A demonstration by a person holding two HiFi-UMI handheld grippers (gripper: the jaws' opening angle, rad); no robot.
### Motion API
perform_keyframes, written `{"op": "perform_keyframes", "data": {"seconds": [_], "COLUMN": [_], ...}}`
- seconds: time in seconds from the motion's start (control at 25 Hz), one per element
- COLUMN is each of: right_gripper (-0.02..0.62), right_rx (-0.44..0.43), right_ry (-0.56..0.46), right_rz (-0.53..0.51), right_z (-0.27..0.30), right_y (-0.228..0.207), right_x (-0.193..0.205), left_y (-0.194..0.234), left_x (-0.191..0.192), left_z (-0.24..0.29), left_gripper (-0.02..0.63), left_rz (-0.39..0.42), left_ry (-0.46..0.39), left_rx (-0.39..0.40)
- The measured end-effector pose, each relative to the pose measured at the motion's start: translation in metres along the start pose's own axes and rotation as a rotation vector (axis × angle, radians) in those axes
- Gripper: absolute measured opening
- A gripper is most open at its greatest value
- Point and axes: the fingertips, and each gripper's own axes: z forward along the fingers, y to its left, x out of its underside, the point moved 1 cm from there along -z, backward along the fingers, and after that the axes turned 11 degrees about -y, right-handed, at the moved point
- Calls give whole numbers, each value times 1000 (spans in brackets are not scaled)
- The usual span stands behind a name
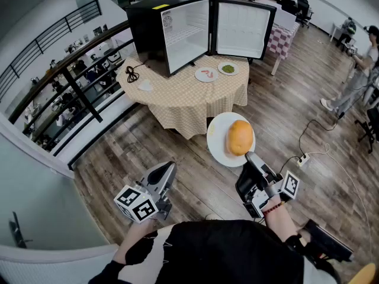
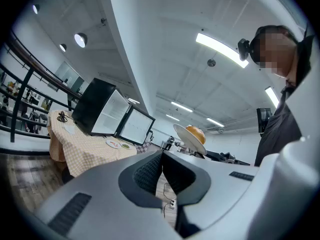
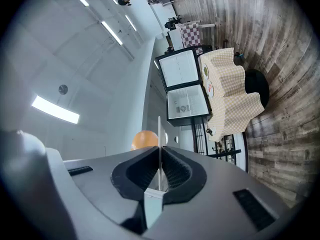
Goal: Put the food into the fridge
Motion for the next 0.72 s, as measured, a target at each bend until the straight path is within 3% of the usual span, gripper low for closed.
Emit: {"op": "perform_keyframes", "data": {"seconds": [0.36,0.72], "right_gripper": [28,28], "right_rx": [4,-66], "right_ry": [-2,26], "right_rz": [-10,-2], "right_z": [4,12], "right_y": [3,18], "right_x": [1,22], "left_y": [1,-8], "left_x": [0,-16], "left_z": [-1,-9], "left_gripper": [14,14], "left_rz": [-6,26], "left_ry": [3,-19], "left_rx": [-5,24]}}
